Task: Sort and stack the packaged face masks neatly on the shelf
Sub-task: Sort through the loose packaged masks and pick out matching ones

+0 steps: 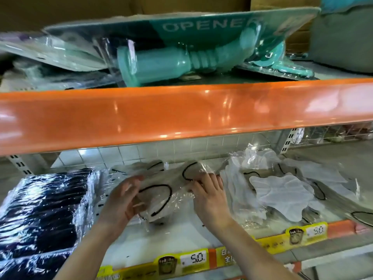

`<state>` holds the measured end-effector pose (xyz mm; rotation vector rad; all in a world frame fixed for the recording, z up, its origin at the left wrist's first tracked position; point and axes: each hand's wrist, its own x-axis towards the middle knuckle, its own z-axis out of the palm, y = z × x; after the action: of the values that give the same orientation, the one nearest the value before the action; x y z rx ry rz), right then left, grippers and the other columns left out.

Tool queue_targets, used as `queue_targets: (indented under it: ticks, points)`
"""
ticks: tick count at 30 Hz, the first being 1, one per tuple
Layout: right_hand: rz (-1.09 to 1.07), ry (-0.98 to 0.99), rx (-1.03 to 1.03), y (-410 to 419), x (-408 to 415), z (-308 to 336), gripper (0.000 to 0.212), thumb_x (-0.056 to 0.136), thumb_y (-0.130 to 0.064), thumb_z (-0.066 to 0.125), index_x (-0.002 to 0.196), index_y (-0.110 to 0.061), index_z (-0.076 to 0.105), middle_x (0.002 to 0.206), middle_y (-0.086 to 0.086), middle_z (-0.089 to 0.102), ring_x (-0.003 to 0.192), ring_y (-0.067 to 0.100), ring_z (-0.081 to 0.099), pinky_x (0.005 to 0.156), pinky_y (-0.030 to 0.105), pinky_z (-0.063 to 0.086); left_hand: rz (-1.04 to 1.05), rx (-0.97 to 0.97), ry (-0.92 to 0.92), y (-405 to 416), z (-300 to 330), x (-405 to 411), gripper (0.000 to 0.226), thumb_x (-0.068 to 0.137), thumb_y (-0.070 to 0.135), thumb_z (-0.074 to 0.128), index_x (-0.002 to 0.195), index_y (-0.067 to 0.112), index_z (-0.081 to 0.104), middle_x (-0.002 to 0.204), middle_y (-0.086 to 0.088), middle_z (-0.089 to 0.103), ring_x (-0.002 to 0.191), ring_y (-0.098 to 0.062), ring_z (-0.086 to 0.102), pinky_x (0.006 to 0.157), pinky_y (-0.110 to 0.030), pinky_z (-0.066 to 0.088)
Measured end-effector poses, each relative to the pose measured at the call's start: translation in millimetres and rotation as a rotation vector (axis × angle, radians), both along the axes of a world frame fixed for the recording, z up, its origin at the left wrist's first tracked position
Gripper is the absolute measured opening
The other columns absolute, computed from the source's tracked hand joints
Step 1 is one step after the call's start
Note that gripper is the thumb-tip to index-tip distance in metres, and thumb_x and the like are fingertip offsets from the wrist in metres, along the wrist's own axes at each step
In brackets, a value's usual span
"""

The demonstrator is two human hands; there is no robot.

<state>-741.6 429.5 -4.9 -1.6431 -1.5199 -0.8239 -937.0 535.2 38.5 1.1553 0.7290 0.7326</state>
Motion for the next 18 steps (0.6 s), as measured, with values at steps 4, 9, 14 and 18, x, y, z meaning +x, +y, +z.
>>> queue_targets:
  ticks: [4,9,14,18]
  points:
    - [0.107,-0.085,-0.053,7.3,-21.0,-1.6,0.024,0.081,-0.004,0.051,0.089,-0.018,0.069,0.102,0.001,0.064,0.088,0.023,0.058,0.082,0.03,0.039,0.109,0.24,0.216,10.4,-1.2,-18.9,0.028,0.09,-0.009,0.052,0.098,0.015,0.066,0.087,-0.002,0.067,0.083,-0.021,0.059,0.061,-0.021,0.051]
    - [0.283,-0.154,-0.126,22.6,-36.5,-8.3,0.037,0.083,0.001,0.053,0.11,-0.015,0.071,0.125,0.0,0.063,0.115,0.02,0.059,0.102,0.035,0.041,0.124,0.42,0.366,27.4,-4.0,-38.5,0.04,0.089,-0.016,0.048,0.089,0.02,0.067,0.084,0.01,0.072,0.082,-0.016,0.062,0.067,-0.025,0.048]
    - [0.33,-0.135,-0.262,28.8,-49.0,-13.2,0.044,0.073,-0.002,0.054,0.109,-0.018,0.071,0.121,-0.002,0.066,0.112,0.017,0.06,0.101,0.031,0.043,0.18,0.662,0.494,35.6,-7.2,-46.6,0.036,0.089,-0.012,0.049,0.093,0.021,0.065,0.098,0.014,0.065,0.086,0.005,0.061,0.069,-0.004,0.041]
    - [0.323,-0.004,-0.388,34.3,-59.3,-17.2,0.047,0.073,-0.009,0.041,0.107,-0.019,0.072,0.115,-0.004,0.069,0.101,0.016,0.066,0.085,0.029,0.054,0.276,1.062,0.775,36.3,-21.1,-50.2,0.041,0.08,-0.017,0.056,0.113,0.006,0.063,0.111,-0.009,0.065,0.101,-0.03,0.061,0.082,-0.031,0.046]
